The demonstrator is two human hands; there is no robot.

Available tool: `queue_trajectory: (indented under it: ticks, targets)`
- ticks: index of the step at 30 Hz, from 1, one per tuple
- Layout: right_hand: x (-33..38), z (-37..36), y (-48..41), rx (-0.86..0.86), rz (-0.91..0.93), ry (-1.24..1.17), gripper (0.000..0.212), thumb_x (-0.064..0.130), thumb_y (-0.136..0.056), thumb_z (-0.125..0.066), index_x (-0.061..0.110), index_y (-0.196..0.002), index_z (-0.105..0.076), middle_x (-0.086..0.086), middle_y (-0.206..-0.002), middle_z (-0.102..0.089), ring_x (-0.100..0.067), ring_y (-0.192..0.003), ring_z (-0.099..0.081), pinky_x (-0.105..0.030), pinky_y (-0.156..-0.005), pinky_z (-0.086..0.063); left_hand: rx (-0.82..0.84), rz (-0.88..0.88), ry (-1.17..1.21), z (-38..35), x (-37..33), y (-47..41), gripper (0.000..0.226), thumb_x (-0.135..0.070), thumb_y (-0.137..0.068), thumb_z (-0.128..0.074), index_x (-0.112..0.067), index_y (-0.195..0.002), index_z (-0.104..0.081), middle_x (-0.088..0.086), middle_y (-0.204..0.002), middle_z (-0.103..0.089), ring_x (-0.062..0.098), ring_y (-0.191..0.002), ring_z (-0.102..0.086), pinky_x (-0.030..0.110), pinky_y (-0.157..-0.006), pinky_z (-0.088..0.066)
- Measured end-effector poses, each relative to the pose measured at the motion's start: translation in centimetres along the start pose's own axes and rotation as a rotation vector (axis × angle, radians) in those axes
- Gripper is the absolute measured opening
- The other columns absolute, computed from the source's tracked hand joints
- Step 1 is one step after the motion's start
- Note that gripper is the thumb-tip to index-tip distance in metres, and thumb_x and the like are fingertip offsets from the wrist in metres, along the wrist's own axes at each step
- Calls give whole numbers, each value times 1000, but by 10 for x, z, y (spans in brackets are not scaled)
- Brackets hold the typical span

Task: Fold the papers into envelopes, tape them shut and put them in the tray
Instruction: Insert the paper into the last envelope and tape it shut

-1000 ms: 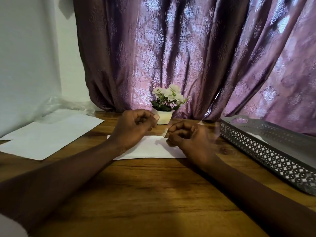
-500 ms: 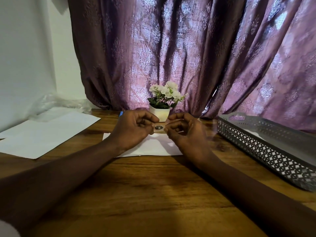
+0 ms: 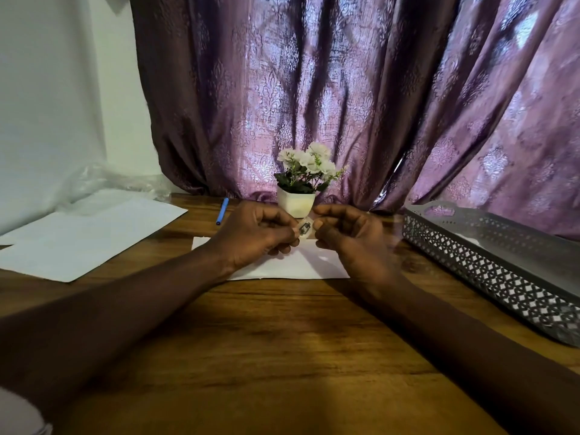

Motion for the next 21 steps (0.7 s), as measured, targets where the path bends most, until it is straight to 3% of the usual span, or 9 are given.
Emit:
queue_trajectory:
  ticks: [7,14,18,21]
  targets:
    - [9,2,5,-24,-6,-9,27,-3,-92,-69,-2,-119,-68,-30,-108,-72,-15,-81,-68,-24,-69,-59,29,41,71,-1,0,2,11,-9,-87,-76,-6,-98,-77,14,-87,-79,21,-72,-75,28,-63,-62]
    - [14,-2,9,-26,5,2,31,-4,-91,-70,-9,-120,-60,-31,-100,-71,-15,-74,-69,-26,-66,-58,12,69,130,0,2,0,16,-13,-80,-82,-12,-96,-77,15,-91,-79,28,-80,-77,28,-64,-62]
    - [6,0,3,-25,4,94,22,1,-93,-70,0,-114,-70,-14,-91,-75,-11,-73,-68,-29,-66,-57,36,33,100,-4,5,0,12,-11,-80,-83,-14,-92,-78,9,-89,-80,18,-77,-76,19,-58,-55]
    - [-3,20,-14,-75,3,306,12,6,-96,-68,15,-98,-76,-1,-87,-77,-6,-73,-68,-27,-68,-57,-20,-105,-197,-5,8,-3,10,-17,-83,-83,-18,-92,-80,-3,-89,-80,5,-80,-73,19,-70,-55]
Point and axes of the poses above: each hand's wrist, its own y-axis away from the middle knuckle, its own z-axis out of the back of the hand, x = y × z, the point moved 3 cm from there along -y, towards the middle knuckle
